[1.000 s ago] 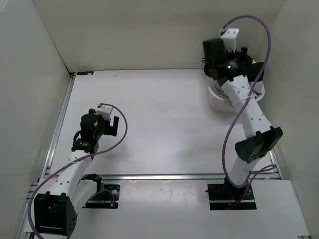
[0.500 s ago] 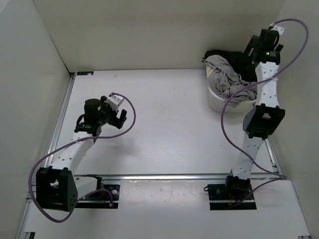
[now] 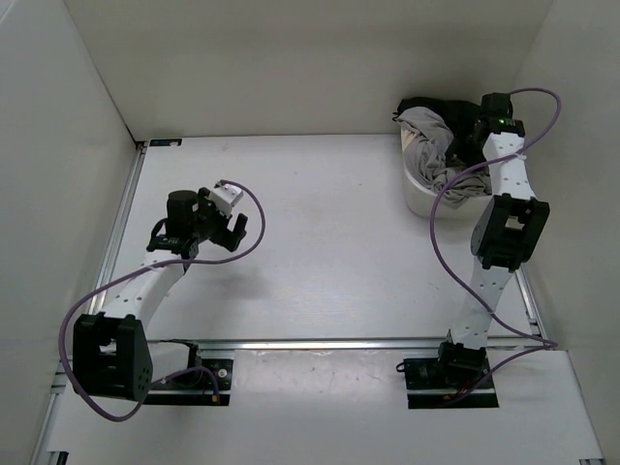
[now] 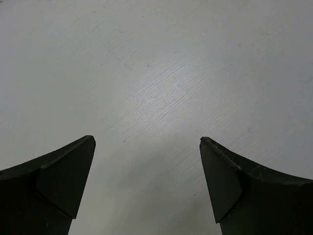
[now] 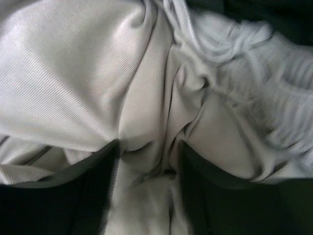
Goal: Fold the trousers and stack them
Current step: Grab the trousers from the pile
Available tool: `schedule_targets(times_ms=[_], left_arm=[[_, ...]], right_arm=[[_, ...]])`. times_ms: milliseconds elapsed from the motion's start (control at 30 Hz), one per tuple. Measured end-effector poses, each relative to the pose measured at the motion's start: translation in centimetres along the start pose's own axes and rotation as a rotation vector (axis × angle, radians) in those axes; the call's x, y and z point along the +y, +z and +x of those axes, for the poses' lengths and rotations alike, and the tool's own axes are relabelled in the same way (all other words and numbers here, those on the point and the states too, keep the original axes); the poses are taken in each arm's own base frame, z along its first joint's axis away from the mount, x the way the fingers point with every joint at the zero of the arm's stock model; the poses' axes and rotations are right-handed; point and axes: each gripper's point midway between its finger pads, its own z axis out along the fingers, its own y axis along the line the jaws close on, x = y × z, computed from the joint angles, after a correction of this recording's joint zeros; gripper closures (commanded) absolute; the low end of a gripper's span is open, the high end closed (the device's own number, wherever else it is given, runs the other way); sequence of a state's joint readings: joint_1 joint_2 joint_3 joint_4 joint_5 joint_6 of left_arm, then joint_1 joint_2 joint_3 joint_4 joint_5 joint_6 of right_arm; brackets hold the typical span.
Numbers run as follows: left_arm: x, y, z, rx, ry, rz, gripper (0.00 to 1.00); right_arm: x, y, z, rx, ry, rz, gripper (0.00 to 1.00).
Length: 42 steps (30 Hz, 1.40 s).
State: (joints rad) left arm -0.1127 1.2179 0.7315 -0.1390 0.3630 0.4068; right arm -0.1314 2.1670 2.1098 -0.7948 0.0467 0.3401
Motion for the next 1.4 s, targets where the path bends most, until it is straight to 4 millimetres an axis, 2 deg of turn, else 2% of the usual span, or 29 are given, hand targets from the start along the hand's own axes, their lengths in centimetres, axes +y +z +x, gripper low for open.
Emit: schedule_targets(times_ms=[67, 100, 167, 300, 400, 433, 467, 500, 567, 600, 667, 733, 800, 867, 900, 933, 1000, 1033, 1100, 1133, 1167, 1200, 1233, 1267, 1300, 1400], left_arm=[[0.0, 0.0, -0.1, 0.002, 0.003, 0.001, 0.0], [0.0, -0.1, 0.0, 0.004, 0.004, 0.002, 0.0], [0.0, -0.1, 0.1, 0.011, 0.007, 0.002, 0.0], [0.0, -0.3, 0.3, 0.023, 0.014, 0.001, 0.0], [0.3, -0.5, 0.0, 0.026, 0.019, -0.01, 0.07], [0.5, -0.6, -0.2, 0.025, 0.022, -0.021, 0.1], [0.7, -0.8, -0.3, 0.024, 0.026, -0.033, 0.19], [1.0, -1.0, -0.6, 0.022, 0.03, -0.046, 0.24], [1.7, -1.5, -1.4, 0.011, 0.028, -0.086, 0.35], [2.1, -1.8, -1.8, 0.002, 0.022, -0.104, 0.43], [3.0, -2.5, -2.7, -0.019, -0.001, -0.147, 0.45], [4.3, -3.5, -3.5, -0.043, -0.037, -0.203, 0.47], [5.9, -4.7, -4.2, -0.064, -0.071, -0.267, 0.47], [7.6, -6.2, -5.0, -0.089, -0.107, -0.34, 0.47], [8.5, -7.0, -5.3, -0.1, -0.122, -0.38, 0.47], [9.5, -7.8, -5.9, -0.114, -0.136, -0.422, 0.48], [11.4, -9.5, -7.1, -0.144, -0.155, -0.497, 0.43], [12.2, -10.2, -7.6, -0.157, -0.16, -0.528, 0.37], [13.5, -11.6, -8.7, -0.184, -0.168, -0.583, 0.26], [14.0, -12.2, -9.2, -0.197, -0.17, -0.604, 0.17], [14.4, -12.7, -9.5, -0.206, -0.169, -0.621, 0.14], [14.8, -13.1, -9.8, -0.214, -0.17, -0.636, 0.11], [15.0, -13.4, -9.9, -0.219, -0.171, -0.647, 0.09], [15.2, -13.6, -9.9, -0.22, -0.169, -0.656, 0.05], [15.3, -13.7, -9.9, -0.217, -0.165, -0.662, 0.03], [15.3, -13.7, -9.6, -0.194, -0.137, -0.656, 0.0]], right_arm=[[0.1, -0.1, 0.5, 0.027, 0.019, -0.02, 0.67], [0.3, -0.2, 0.8, 0.039, 0.022, -0.032, 0.82], [0.7, -0.3, 1.1, 0.057, 0.032, -0.052, 1.0], [0.7, -0.5, 1.8, 0.087, 0.04, -0.052, 1.0], [0.9, -1.5, 1.5, 0.069, 0.035, -0.046, 1.0], [1.1, -2.4, 0.9, 0.043, 0.031, -0.037, 1.0], [1.5, -3.4, 0.2, 0.012, 0.021, -0.034, 1.0], [2.3, -4.7, -0.8, -0.027, 0.002, -0.036, 1.0], [5.9, -8.6, -4.0, -0.172, -0.064, -0.08, 1.0], [8.4, -11.0, -5.2, -0.251, -0.108, -0.121, 1.0], [14.7, -16.7, -5.8, -0.393, -0.215, -0.24, 1.0], [22.2, -23.1, -4.2, -0.518, -0.343, -0.4, 1.0], [29.5, -29.9, -1.2, -0.629, -0.458, -0.582, 1.0], [35.5, -35.9, 2.6, -0.694, -0.525, -0.791, 1.0], [37.7, -38.7, 4.3, -0.717, -0.542, -0.893, 1.0], [39.1, -40.7, 5.3, -0.734, -0.542, -0.973, 1.0], [40.6, -43.4, 6.0, -0.756, -0.525, -1.088, 1.0], [40.8, -44.0, 5.9, -0.76, -0.509, -1.119, 1.0], [41.1, -44.0, 5.5, -0.755, -0.476, -1.145, 1.0], [41.3, -43.3, 5.5, -0.744, -0.467, -1.145, 1.0], [41.5, -42.2, 5.8, -0.725, -0.461, -1.134, 1.0], [41.6, -40.3, 6.4, -0.69, -0.462, -1.109, 0.96], [41.8, -38.5, 7.2, -0.65, -0.466, -1.087, 0.82], [42.0, -36.0, 8.4, -0.591, -0.476, -1.055, 0.55], [42.3, -33.2, 9.8, -0.53, -0.489, -1.022, 0.01], [43.2, -25.0, 14.5, -0.332, -0.553, -0.949, 0.01]])
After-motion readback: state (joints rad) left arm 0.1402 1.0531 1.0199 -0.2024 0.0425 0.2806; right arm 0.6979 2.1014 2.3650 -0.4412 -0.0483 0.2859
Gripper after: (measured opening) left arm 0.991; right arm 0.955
